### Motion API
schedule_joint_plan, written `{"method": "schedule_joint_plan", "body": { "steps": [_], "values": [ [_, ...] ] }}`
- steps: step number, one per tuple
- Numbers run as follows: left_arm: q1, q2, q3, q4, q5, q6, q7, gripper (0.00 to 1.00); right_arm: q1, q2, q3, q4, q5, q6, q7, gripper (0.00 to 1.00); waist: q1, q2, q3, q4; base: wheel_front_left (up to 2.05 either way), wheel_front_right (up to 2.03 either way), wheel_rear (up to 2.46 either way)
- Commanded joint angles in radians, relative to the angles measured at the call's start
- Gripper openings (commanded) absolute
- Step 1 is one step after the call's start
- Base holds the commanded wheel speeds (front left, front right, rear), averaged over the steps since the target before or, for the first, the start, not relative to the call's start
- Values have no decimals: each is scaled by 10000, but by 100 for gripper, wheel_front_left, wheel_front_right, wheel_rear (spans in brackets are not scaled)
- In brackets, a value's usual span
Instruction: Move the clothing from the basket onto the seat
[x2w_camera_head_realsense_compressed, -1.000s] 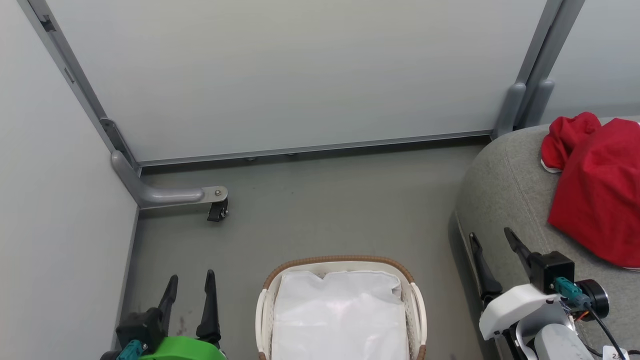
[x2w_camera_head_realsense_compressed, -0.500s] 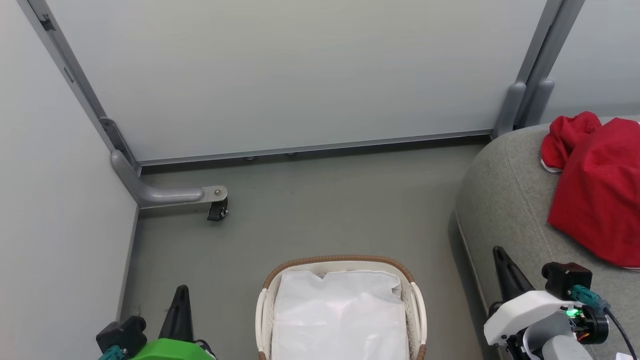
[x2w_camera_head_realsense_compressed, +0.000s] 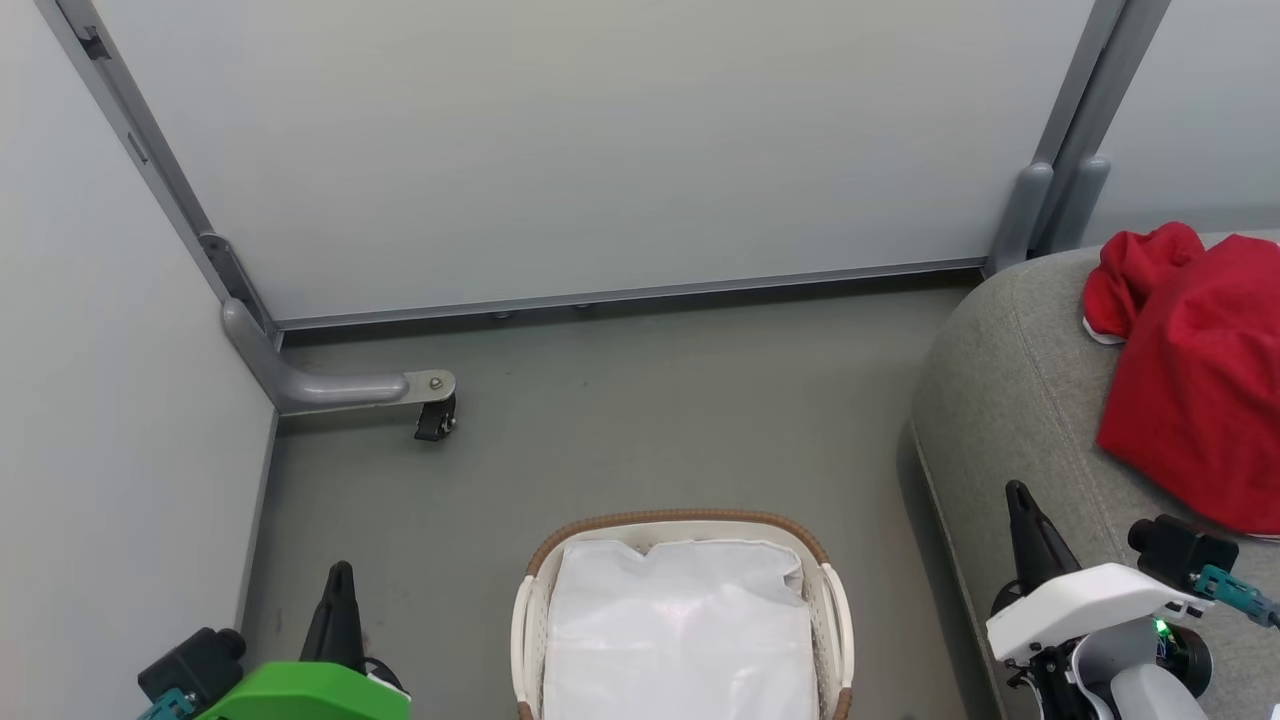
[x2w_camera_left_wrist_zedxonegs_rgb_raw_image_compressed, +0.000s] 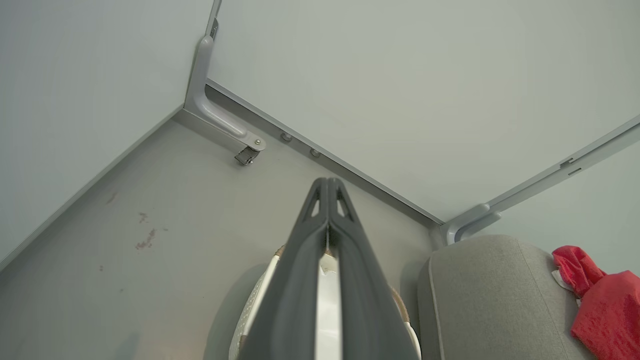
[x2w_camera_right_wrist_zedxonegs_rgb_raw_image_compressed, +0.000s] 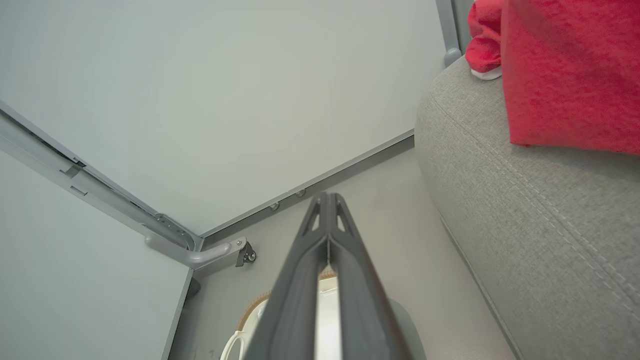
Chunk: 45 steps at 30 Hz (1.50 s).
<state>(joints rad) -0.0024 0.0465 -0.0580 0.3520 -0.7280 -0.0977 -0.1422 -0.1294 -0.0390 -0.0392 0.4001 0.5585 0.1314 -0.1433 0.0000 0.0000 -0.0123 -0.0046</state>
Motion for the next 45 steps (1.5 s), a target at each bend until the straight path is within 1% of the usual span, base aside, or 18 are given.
{"method": "schedule_joint_plan", "body": {
  "steps": [1,20,45],
  "values": [
    [-363,22,118,-207,-369,-57,78,0,-39,-65,-54,-214,438,-3,89,0,0,0,2,1,0,0,0],
    [-574,31,555,-454,-2670,-138,752,0,25,-87,-248,-598,3175,-5,760,0,0,0,32,10,0,0,0],
    [-818,42,1047,-721,-5175,-227,1496,0,105,-108,-458,-1000,6159,-7,1508,0,0,0,71,22,0,0,0]
  ]
}}
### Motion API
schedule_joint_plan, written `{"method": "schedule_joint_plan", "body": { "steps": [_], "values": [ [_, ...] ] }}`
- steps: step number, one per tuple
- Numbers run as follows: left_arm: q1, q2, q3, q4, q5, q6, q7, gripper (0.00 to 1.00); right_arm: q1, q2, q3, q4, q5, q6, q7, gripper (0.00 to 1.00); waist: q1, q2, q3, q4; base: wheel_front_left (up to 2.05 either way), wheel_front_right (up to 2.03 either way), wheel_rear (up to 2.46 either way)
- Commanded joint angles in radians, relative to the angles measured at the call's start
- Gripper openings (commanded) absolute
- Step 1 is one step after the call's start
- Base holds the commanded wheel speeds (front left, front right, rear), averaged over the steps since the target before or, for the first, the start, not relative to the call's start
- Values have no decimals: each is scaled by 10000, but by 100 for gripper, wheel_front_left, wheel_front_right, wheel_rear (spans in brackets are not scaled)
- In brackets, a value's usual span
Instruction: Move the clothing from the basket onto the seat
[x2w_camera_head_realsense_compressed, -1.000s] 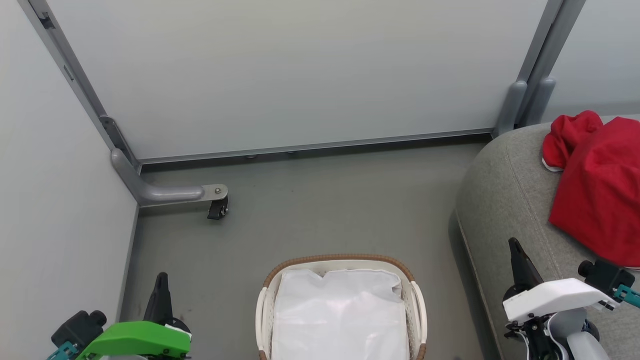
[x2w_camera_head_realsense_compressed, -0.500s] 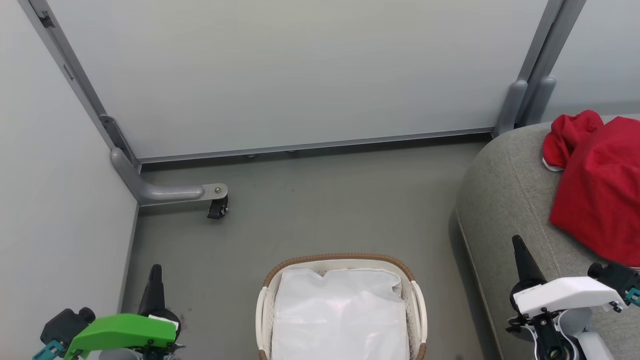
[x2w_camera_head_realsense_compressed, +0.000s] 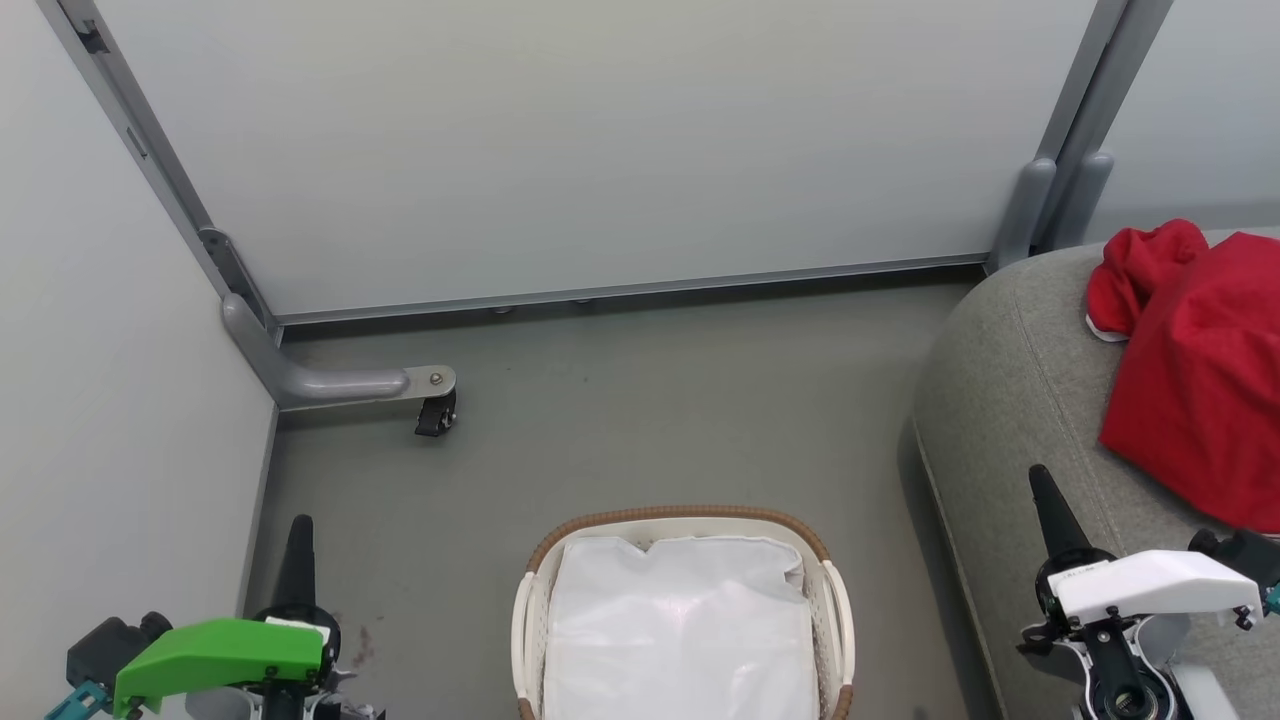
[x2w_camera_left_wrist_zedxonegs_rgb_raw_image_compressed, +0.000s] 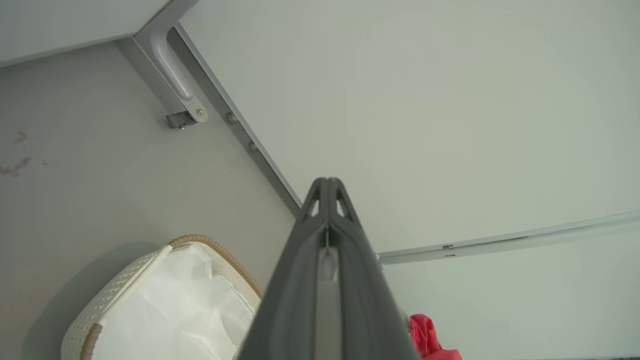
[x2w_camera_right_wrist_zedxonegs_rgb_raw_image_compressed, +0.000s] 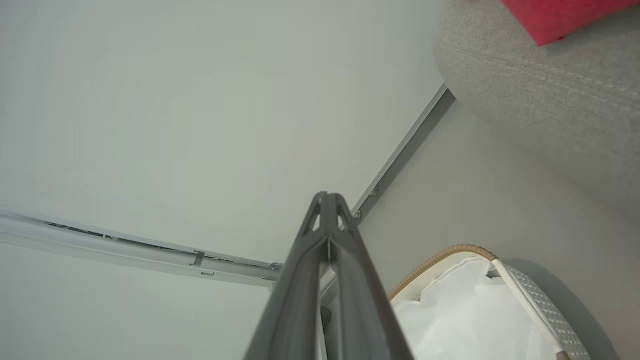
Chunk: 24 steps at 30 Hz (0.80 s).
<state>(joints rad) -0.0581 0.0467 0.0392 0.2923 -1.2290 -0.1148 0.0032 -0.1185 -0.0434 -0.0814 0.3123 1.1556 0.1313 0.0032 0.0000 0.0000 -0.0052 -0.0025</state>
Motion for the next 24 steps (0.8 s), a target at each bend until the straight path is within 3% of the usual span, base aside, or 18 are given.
{"method": "schedule_joint_plan", "body": {
  "steps": [1,24],
  "values": [
    [-269,41,88,-134,-228,-58,64,0,0,-65,-42,-135,276,-5,65,0,0,0,2,1,0,0,0],
    [-418,50,431,-308,-2014,-111,590,0,76,-79,-197,-420,2401,-7,599,0,0,0,37,11,0,0,0]
  ]
}}
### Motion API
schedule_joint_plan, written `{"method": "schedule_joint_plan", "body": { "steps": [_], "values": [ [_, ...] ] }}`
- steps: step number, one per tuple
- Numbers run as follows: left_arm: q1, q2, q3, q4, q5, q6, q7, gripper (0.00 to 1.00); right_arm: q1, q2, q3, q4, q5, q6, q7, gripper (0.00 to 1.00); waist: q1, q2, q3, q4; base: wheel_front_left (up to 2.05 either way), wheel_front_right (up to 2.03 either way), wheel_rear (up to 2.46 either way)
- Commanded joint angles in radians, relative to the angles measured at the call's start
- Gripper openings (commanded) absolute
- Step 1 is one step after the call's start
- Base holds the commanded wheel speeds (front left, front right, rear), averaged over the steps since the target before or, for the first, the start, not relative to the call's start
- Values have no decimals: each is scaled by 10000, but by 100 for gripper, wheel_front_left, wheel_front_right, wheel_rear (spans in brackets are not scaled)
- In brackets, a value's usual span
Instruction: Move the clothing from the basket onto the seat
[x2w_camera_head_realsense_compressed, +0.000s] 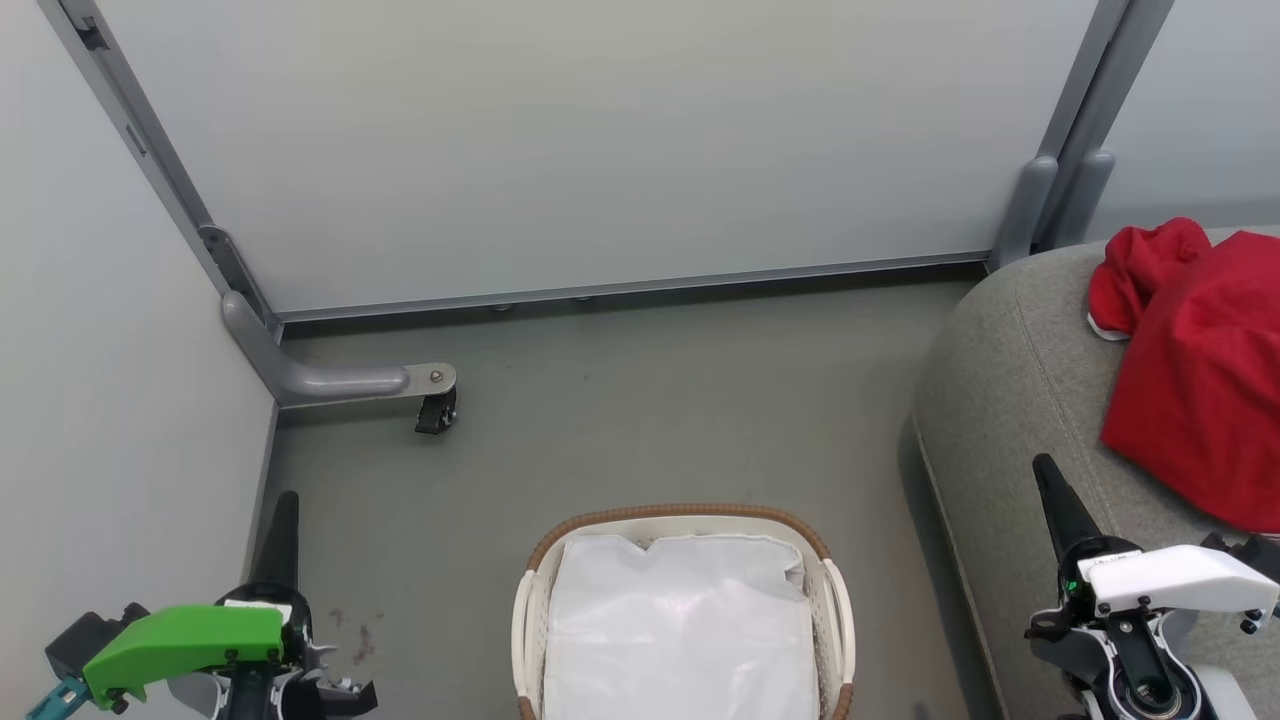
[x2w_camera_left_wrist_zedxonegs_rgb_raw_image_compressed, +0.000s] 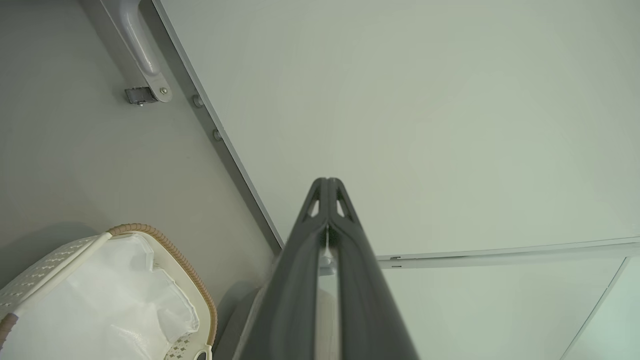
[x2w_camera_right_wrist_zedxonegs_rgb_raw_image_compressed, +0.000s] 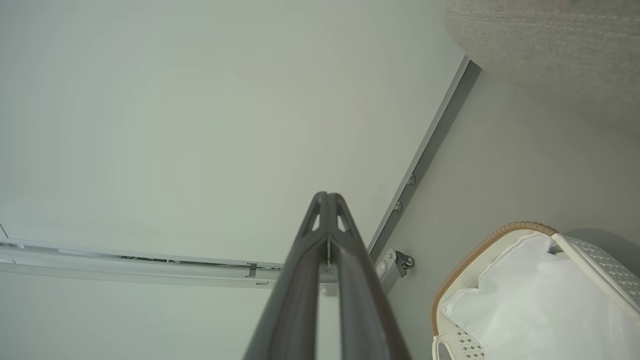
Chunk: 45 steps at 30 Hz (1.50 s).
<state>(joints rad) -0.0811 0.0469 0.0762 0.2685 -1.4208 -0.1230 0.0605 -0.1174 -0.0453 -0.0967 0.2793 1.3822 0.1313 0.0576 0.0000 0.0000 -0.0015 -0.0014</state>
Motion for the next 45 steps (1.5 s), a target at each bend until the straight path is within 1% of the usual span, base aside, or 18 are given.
{"method": "schedule_joint_plan", "body": {
  "steps": [1,29,45],
  "values": [
    [-194,48,76,-78,-168,-32,39,0,67,-61,-49,-105,233,-7,78,0,0,0,2,1,0,0,0],
    [-333,58,410,-260,-1953,-109,563,0,140,-77,-196,-378,2330,-9,607,0,0,0,45,14,0,0,0],
    [-331,58,405,-247,-1936,-108,574,0,140,-76,-190,-372,2321,-7,593,0,0,0,46,14,0,0,0]
  ]
}}
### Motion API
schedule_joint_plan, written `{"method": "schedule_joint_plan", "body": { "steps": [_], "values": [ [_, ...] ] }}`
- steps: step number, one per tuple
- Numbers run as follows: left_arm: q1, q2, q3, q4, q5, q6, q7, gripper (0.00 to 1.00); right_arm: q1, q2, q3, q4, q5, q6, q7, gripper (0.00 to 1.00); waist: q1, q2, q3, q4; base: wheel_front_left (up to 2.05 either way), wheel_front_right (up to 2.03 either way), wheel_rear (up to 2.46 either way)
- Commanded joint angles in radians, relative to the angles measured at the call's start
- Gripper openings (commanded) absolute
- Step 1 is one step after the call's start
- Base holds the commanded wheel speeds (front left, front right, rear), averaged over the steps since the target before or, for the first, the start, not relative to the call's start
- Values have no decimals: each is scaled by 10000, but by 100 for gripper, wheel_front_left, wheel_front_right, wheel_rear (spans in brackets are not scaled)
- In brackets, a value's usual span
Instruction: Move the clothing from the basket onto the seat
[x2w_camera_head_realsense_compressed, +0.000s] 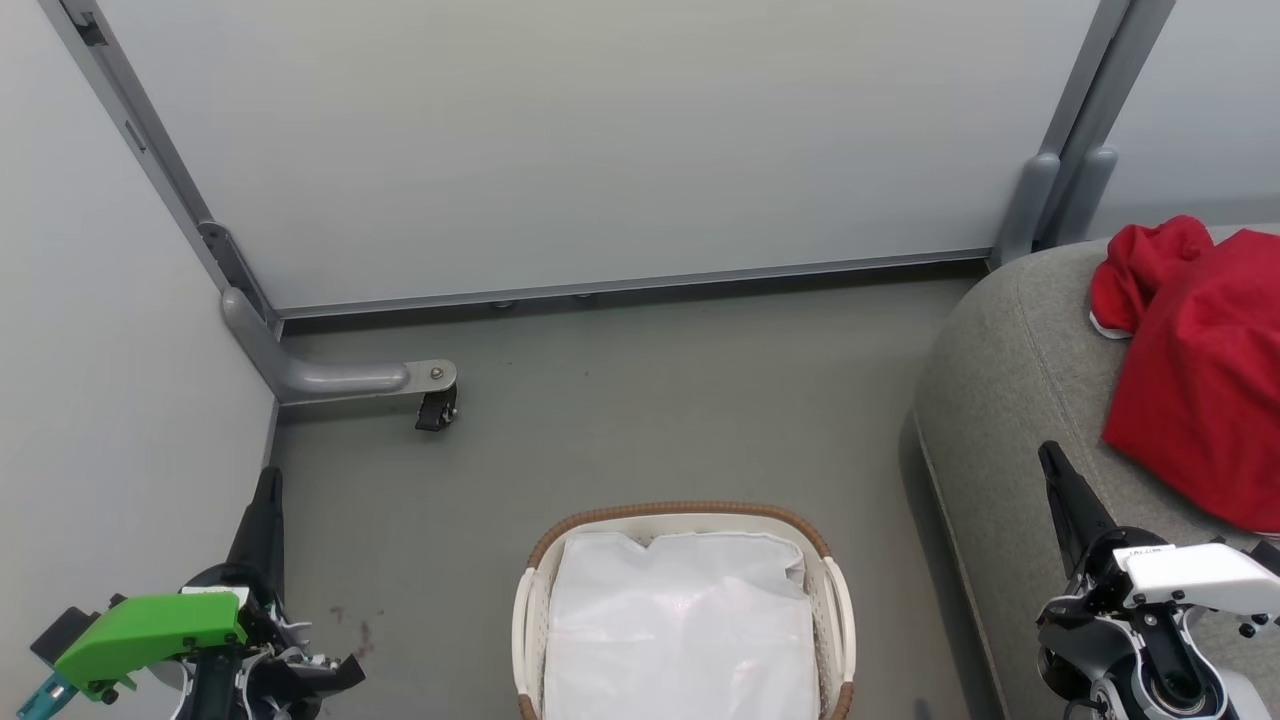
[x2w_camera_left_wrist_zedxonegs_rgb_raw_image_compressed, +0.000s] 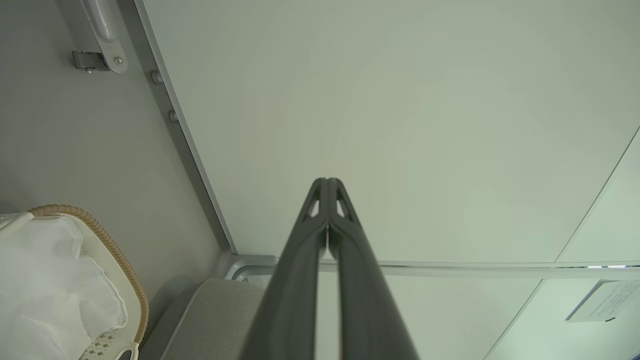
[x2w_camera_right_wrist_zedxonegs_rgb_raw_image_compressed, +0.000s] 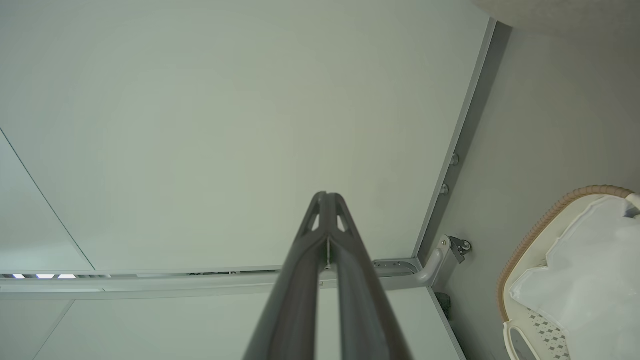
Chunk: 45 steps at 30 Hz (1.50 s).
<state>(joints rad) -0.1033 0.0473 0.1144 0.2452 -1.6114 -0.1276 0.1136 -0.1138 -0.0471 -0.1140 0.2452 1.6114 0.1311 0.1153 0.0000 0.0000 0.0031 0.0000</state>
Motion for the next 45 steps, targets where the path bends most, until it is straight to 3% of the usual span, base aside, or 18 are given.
{"method": "schedule_joint_plan", "body": {
  "steps": [1,45],
  "values": [
    [-108,54,23,-12,-30,-62,43,0,103,-59,-17,-30,30,-5,16,0,0,0,0,0,0,0,0],
    [-107,55,21,-10,-30,-62,41,0,103,-60,-16,-29,31,-5,14,0,0,0,0,0,0,0,0]
  ]
}}
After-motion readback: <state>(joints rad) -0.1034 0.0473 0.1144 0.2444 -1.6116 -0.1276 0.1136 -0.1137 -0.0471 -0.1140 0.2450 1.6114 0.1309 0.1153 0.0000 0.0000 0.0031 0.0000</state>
